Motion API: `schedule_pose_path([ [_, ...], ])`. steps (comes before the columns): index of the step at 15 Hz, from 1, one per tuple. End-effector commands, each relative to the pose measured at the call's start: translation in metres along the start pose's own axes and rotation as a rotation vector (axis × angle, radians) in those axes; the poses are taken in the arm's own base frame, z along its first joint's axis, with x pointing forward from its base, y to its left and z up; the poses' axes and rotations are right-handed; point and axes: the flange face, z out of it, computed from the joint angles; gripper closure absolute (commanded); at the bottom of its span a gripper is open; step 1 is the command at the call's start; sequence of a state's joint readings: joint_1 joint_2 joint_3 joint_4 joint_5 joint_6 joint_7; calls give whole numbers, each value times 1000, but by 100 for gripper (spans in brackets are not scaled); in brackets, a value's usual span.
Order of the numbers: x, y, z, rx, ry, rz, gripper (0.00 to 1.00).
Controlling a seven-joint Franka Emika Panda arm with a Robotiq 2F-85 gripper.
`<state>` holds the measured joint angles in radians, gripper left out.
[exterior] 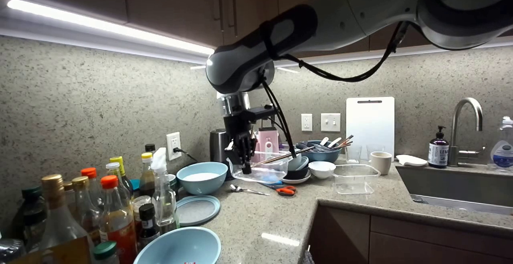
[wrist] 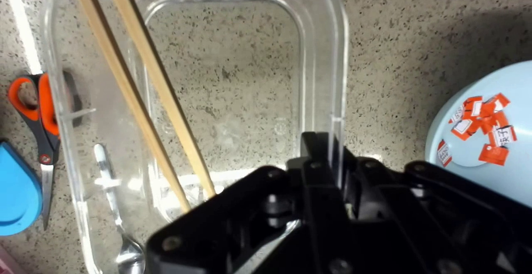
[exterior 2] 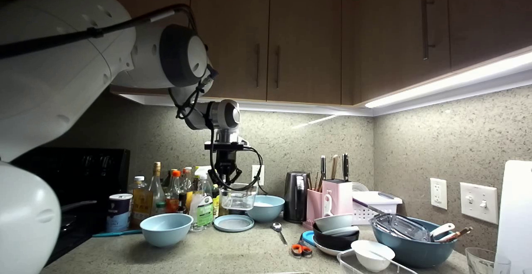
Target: Stack up the containers on the table
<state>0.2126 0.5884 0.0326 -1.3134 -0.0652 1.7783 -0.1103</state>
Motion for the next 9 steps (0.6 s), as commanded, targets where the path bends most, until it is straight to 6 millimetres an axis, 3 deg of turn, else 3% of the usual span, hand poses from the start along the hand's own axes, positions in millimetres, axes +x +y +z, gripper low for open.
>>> schedule_pose_path([
  [1, 0, -1, 0, 0, -2, 0, 93],
  [2, 0, -1, 2, 1, -3, 0, 98],
  [4, -6, 7, 5, -25, -27, -14, 98],
  [9, -35, 64, -1, -12, -27, 86, 98],
])
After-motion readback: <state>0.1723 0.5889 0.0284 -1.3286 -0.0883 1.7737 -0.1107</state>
